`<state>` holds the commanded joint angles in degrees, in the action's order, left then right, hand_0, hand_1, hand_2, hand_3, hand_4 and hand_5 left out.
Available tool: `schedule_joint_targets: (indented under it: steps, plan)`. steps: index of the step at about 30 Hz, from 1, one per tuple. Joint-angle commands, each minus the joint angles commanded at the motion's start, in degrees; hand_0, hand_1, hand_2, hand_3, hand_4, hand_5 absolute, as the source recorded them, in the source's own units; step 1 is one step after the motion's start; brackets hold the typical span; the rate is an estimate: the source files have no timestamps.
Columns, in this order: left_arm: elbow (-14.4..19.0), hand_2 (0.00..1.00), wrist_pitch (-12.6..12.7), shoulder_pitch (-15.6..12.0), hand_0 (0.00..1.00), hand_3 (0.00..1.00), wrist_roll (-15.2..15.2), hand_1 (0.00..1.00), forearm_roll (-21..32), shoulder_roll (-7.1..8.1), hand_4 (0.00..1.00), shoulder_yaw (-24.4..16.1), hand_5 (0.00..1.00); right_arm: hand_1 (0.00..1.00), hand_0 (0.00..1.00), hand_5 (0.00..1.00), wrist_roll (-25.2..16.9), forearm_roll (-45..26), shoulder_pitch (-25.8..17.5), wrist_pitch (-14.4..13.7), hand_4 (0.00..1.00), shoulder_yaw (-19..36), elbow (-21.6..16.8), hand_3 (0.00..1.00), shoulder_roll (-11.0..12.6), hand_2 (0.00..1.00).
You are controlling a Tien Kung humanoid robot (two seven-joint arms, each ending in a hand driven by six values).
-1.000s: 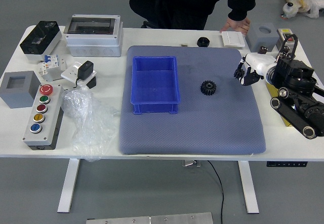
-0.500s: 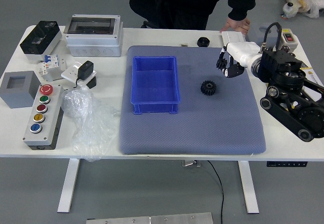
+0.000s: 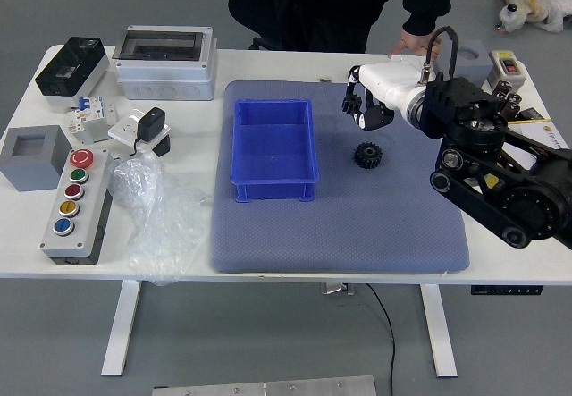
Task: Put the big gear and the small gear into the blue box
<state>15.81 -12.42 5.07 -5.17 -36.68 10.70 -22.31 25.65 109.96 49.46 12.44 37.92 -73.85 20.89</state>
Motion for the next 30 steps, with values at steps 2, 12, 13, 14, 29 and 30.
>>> schedule_joint_targets:
  steps: [2,12,13,14,29,30]
  plan:
    - [0.00,0.829,0.00,-0.01,0.861,0.782,0.01,0.830,-0.01,0.03,0.601,0.08,0.375,0.304,0.256,0.202,-0.06,-0.23,0.37,-0.04,0.489,-0.46,0.39,0.601,-0.70,0.376]
    - [-0.05,0.829,0.00,-0.05,0.862,0.782,0.00,0.830,0.12,-0.30,0.601,0.82,0.375,0.305,0.256,0.211,-0.42,-1.82,2.77,-0.34,0.494,-3.34,3.33,0.599,-4.75,0.376]
    - [-0.06,0.829,0.01,-0.10,0.862,0.782,0.00,0.830,0.17,-0.31,0.601,0.94,0.375,0.305,0.256,0.211,-0.45,-1.96,3.07,-0.35,0.494,-3.69,3.68,0.599,-5.25,0.376]
    - [-0.06,0.829,0.02,-0.15,0.862,0.782,-0.01,0.830,0.23,-0.32,0.601,1.08,0.375,0.305,0.256,0.211,-0.48,-2.10,3.39,-0.35,0.494,-4.03,4.05,0.599,-5.81,0.376]
    - [-0.09,0.828,0.02,-0.02,0.862,0.781,-0.03,0.830,0.56,-0.44,0.601,2.11,0.375,0.305,0.257,0.213,-0.94,-4.05,5.59,-0.54,0.494,-6.51,8.35,0.601,-11.14,0.376]
    - [-0.09,0.828,0.02,0.05,0.862,0.781,-0.03,0.830,0.56,-0.47,0.601,2.13,0.375,0.305,0.257,0.213,-0.97,-4.15,5.65,-0.58,0.494,-6.64,8.59,0.601,-11.40,0.376]
